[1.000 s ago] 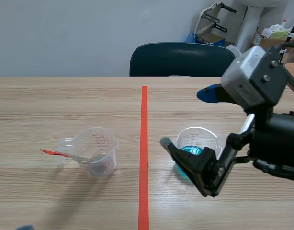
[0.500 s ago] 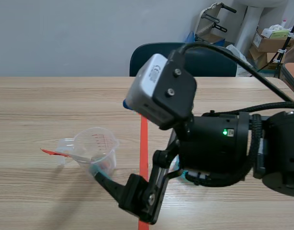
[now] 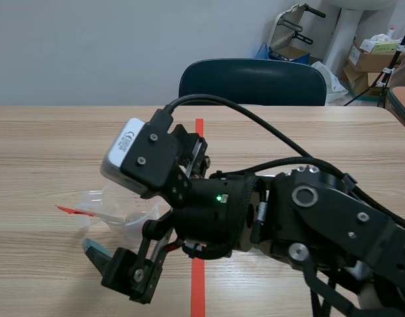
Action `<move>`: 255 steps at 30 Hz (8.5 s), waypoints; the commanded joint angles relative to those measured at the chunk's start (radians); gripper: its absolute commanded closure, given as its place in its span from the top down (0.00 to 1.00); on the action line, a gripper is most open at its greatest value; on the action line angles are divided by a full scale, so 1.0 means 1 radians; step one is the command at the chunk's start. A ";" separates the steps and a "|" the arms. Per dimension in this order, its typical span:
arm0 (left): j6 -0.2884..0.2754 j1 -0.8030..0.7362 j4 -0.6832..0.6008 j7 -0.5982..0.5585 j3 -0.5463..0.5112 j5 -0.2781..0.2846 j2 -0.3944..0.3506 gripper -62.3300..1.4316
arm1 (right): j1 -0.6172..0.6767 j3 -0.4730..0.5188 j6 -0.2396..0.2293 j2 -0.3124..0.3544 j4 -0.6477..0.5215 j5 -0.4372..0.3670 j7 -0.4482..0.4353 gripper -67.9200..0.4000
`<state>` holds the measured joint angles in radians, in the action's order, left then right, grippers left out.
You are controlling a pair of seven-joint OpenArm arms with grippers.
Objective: Do the redox reaction experiment
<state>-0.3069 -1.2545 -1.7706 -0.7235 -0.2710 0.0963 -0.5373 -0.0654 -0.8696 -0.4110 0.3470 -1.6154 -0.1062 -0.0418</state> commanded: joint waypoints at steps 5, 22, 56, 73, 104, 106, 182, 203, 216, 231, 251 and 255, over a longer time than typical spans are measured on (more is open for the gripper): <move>0.006 -0.009 0.017 -0.019 -0.002 0.077 0.005 1.00 | -0.066 -0.029 0.031 -0.060 0.039 0.015 -0.031 1.00; 0.006 -0.006 0.019 -0.023 -0.002 0.102 0.005 1.00 | -0.082 -0.030 0.075 -0.092 0.059 0.029 -0.057 0.48; 0.006 0.011 0.019 -0.040 -0.002 0.091 0.005 1.00 | -0.237 -0.018 0.034 -0.092 -0.190 -0.326 0.472 0.02; 0.006 0.011 0.019 -0.040 -0.002 0.091 0.005 1.00 | -0.307 0.098 0.072 -0.093 -0.366 -0.430 0.584 0.02; 0.006 0.011 0.019 -0.040 -0.002 0.091 0.005 1.00 | -0.314 0.098 0.072 -0.092 -0.366 -0.486 0.624 0.02; 0.006 0.011 0.019 -0.040 -0.002 0.091 0.005 1.00 | -0.314 0.098 0.072 -0.092 -0.366 -0.486 0.624 0.02; 0.006 0.011 0.019 -0.036 -0.002 0.091 0.005 1.00 | -0.298 0.099 0.071 -0.049 -0.383 -0.485 0.621 0.02; 0.006 0.011 0.019 -0.035 -0.002 0.091 0.005 1.00 | -0.087 0.373 0.040 0.268 -0.598 -0.577 0.574 0.01; 0.006 0.011 0.019 -0.035 -0.002 0.091 0.005 1.00 | 0.109 0.647 -0.072 0.449 -0.599 -0.680 0.475 0.01; 0.006 0.011 0.019 -0.035 -0.002 0.091 0.005 1.00 | 0.237 0.911 -0.211 0.448 -0.598 -0.714 0.476 0.01; 0.006 0.011 0.019 -0.008 -0.002 0.091 0.005 1.00 | 0.237 0.916 -0.219 0.439 -0.598 -0.713 0.476 0.01; 0.006 0.011 0.019 -0.008 -0.002 0.091 0.005 1.00 | 0.237 0.916 -0.219 0.439 -0.598 -0.713 0.477 0.01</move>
<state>-0.2996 -1.2438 -1.7401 -0.7151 -0.2710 0.1806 -0.5373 0.1864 0.0364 -0.6296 0.7864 -2.2066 -0.8059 0.4458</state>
